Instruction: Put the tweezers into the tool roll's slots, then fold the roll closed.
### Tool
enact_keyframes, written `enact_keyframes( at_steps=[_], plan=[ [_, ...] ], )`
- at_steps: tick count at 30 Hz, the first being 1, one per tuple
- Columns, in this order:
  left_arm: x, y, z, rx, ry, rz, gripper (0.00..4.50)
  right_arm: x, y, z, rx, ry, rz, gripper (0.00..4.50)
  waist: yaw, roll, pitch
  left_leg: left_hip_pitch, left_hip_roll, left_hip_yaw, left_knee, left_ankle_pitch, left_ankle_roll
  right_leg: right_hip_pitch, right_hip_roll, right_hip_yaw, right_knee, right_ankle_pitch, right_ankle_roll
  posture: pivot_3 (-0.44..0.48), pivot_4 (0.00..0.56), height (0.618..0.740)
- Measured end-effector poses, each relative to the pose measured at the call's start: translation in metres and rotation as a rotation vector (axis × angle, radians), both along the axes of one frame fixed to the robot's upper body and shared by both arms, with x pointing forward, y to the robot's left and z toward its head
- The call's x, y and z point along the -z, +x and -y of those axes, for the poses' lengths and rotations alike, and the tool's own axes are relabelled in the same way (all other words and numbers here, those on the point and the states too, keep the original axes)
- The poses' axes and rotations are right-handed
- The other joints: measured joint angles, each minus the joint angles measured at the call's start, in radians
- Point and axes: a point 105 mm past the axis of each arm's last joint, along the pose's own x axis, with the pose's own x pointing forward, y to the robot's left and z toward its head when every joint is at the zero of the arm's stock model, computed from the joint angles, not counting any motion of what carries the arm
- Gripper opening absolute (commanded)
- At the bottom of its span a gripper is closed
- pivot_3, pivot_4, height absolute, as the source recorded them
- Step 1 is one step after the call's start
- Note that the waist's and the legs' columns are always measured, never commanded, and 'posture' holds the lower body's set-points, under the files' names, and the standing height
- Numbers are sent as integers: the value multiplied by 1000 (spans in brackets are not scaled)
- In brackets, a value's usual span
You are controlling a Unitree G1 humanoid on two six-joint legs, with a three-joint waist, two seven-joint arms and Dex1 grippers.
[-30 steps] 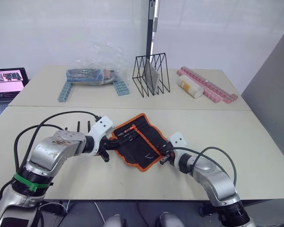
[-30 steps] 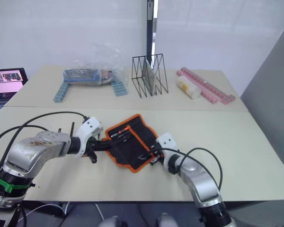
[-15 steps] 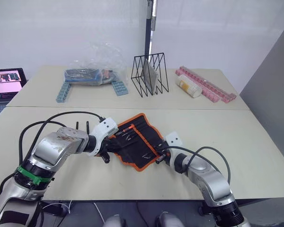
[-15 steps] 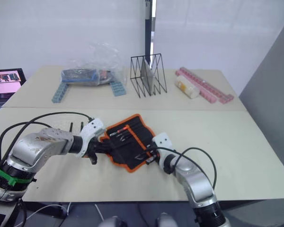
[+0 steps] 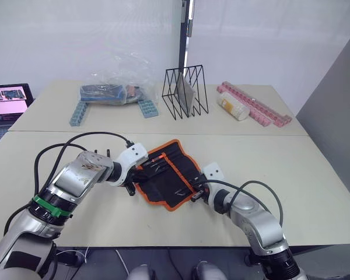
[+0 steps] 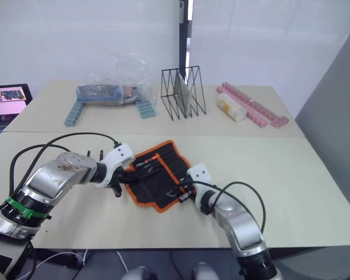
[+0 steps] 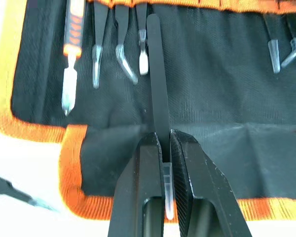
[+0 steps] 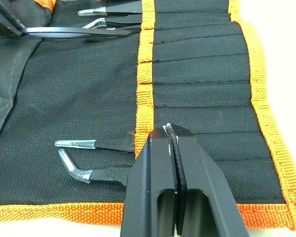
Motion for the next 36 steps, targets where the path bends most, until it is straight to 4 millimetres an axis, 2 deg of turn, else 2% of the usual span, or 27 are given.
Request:
enact_keyframes(
  at_steps=[14, 20, 23, 29, 36],
  plan=[
    [4, 6, 1, 30, 37, -10, 0, 0, -2, 0, 12, 0, -2, 17, 1, 0, 0, -1, 0, 0, 0, 0, 0, -1, 0, 0, -1, 0, 0, 0, 150, 737],
    [3, 2, -12, 43, 80, -20, 0, -1, -2, 0, 15, 0, -2, 17, 2, 0, 0, -2, 0, 0, 0, 0, 0, -1, 0, 0, -1, 0, 0, 0, 150, 737],
    [3, 2, -11, 53, 90, -20, 0, -1, -2, -1, 20, 3, -2, 17, 3, 0, 0, -2, 0, 0, 0, 0, 0, -1, 0, 0, -1, 0, 0, 0, 150, 737],
    [-14, 10, 1, 113, 112, 31, 0, -1, -2, -2, 26, 9, -3, 17, 1, 0, 0, -2, 0, 0, 0, 0, 0, -2, 1, 0, -1, 0, 0, 0, 150, 737],
    [-22, 6, 0, 158, 125, 4, 0, -1, -2, -2, 29, 11, -3, 17, 0, 0, 0, -3, 0, 0, 0, 0, 0, -2, 1, 0, -1, 0, 0, 0, 150, 737]
  ],
)
